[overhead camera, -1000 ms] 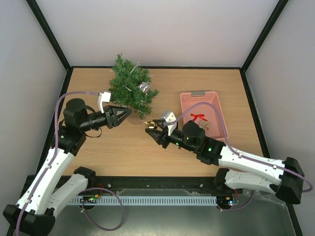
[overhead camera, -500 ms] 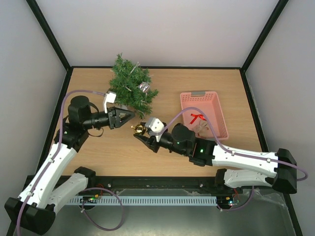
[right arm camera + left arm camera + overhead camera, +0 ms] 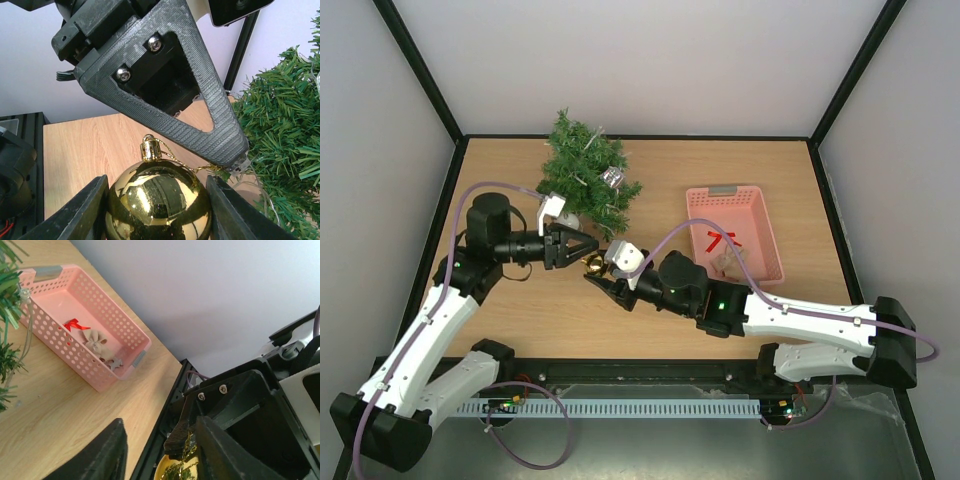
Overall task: Decorate the small christmas tree
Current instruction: Hang the decoration item on the Christmas tree.
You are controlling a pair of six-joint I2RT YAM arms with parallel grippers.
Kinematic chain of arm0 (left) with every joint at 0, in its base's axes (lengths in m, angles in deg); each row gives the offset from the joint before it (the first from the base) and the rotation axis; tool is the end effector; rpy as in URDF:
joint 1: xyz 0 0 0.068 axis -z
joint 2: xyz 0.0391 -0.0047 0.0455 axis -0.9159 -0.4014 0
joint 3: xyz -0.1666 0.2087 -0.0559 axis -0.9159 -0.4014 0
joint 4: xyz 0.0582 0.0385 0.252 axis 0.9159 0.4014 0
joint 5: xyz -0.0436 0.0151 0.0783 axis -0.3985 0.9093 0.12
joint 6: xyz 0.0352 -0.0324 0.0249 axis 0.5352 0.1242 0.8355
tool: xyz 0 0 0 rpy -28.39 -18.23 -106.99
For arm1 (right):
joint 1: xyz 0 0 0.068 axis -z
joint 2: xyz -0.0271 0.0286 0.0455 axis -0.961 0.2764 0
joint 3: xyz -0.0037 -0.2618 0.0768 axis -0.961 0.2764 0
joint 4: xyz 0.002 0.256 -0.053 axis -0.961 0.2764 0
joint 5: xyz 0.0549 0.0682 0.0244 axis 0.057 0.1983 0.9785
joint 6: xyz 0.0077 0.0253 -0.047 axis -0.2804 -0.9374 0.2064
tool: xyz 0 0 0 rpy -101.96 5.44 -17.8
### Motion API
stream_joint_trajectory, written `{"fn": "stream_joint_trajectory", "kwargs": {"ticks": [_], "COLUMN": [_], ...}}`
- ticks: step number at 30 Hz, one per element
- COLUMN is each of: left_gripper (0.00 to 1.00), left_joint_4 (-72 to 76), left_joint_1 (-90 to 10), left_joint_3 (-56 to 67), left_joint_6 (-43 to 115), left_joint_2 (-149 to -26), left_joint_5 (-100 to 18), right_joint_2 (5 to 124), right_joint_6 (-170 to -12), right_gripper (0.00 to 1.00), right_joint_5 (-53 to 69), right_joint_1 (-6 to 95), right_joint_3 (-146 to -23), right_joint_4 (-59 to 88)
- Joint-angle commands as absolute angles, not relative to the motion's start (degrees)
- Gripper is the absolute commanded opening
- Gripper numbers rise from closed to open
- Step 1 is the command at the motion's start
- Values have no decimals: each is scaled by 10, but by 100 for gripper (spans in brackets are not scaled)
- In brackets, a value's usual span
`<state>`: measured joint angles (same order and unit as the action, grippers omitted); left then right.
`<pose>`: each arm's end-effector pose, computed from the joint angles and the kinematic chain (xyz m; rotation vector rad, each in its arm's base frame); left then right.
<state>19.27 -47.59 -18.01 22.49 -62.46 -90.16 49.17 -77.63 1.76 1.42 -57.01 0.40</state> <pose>0.1673 -0.0885 0.3432 0.6483 1.8644 -1.4357 0.0814 0.2612 0.3275 -1.1129 1.3194 0.8824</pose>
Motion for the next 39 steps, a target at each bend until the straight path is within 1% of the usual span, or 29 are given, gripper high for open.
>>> {"fn": "stream_joint_trajectory", "kwargs": {"ticks": [1,3,6,12,15,16,17,21,23,26,30,33,35,39], "left_gripper": [43,47,47,41,44,43,39,14,3,2,2,2,2,2], "left_joint_4": [202,204,210,220,216,214,215,219,215,210,226,231,220,223], "left_joint_1": [-473,-473,-473,-472,-472,-473,-472,-472,-473,-473,-473,-473,-474,-475], "left_joint_3": [-154,-149,-147,-150,-149,-150,-150,-150,-147,-140,-120,-103,-100,-98], "left_joint_6": [232,230,237,251,251,251,252,254,249,244,242,231,218,217], "left_joint_2": [-627,-627,-630,-643,-636,-634,-633,-632,-629,-622,-620,-622,-620,-624], "left_joint_5": [-924,-924,-922,-925,-924,-925,-925,-915,-903,-866,-778,-750,-740,-686], "right_joint_2": [495,495,492,490,490,490,489,489,489,493,504,515,518,531], "right_joint_6": [-772,-773,-775,-771,-770,-771,-771,-773,-773,-773,-788,-810,-820,-833], "right_gripper": [37,37,37,37,37,37,37,37,37,36,36,36,36,36], "right_joint_5": [6,6,4,4,3,2,2,2,-8,-44,-88,-114,-133,-177], "right_joint_1": [9,8,8,8,8,8,8,8,8,8,8,8,8,8], "right_joint_3": [-582,-578,-575,-574,-574,-573,-572,-568,-561,-548,-541,-553,-549,-542], "right_joint_4": [-7,-7,-7,-4,-3,-4,-6,-8,-9,-23,-37,-29,-40,-72]}}
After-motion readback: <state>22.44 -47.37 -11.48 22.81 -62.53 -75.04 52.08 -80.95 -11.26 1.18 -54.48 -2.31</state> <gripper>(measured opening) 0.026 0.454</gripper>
